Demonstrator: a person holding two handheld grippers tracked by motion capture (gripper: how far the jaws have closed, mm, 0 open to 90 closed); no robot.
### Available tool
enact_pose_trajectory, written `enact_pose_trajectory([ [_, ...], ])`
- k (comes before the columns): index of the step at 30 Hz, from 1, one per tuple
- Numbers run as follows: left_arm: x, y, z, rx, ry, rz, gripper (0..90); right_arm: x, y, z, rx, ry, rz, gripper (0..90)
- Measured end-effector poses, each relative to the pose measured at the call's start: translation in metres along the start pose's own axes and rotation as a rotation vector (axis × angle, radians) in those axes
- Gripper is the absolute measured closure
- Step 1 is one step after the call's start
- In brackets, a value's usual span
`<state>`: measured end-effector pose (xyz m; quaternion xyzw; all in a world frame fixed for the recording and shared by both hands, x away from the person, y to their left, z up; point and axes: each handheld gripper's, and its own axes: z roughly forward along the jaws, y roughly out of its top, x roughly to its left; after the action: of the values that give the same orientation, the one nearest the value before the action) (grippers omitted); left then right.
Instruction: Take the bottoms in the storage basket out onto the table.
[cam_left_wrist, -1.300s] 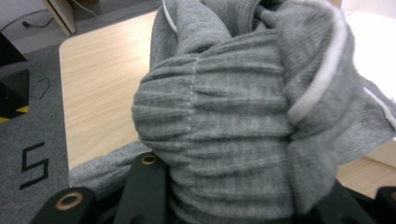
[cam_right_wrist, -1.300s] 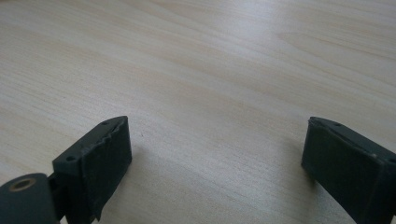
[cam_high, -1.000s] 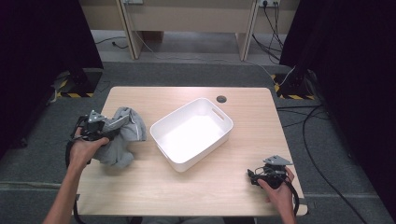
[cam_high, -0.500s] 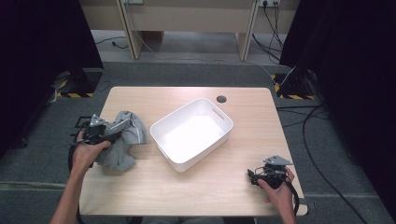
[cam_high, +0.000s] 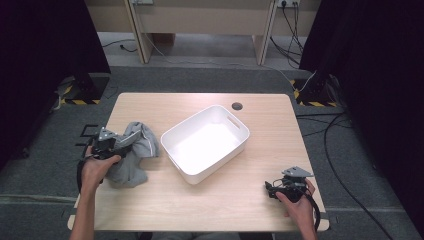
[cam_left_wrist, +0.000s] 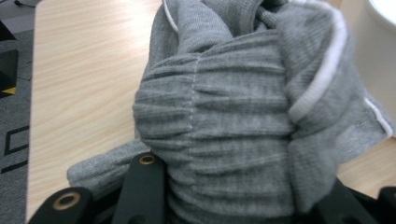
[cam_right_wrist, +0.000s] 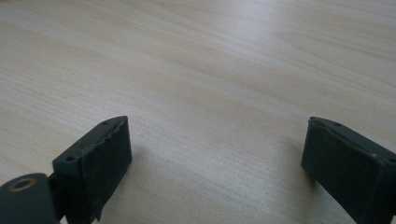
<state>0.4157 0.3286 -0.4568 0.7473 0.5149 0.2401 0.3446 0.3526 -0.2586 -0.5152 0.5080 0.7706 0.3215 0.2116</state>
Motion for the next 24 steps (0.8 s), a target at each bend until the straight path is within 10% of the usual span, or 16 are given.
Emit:
enact_pose_trajectory([
  [24, -0.004, -0.018, 0.024, 0.080, 0.046, 0.021, 59.2, 0.000, 0.000, 0.000, -0.001, 0.001, -0.002, 9.1],
])
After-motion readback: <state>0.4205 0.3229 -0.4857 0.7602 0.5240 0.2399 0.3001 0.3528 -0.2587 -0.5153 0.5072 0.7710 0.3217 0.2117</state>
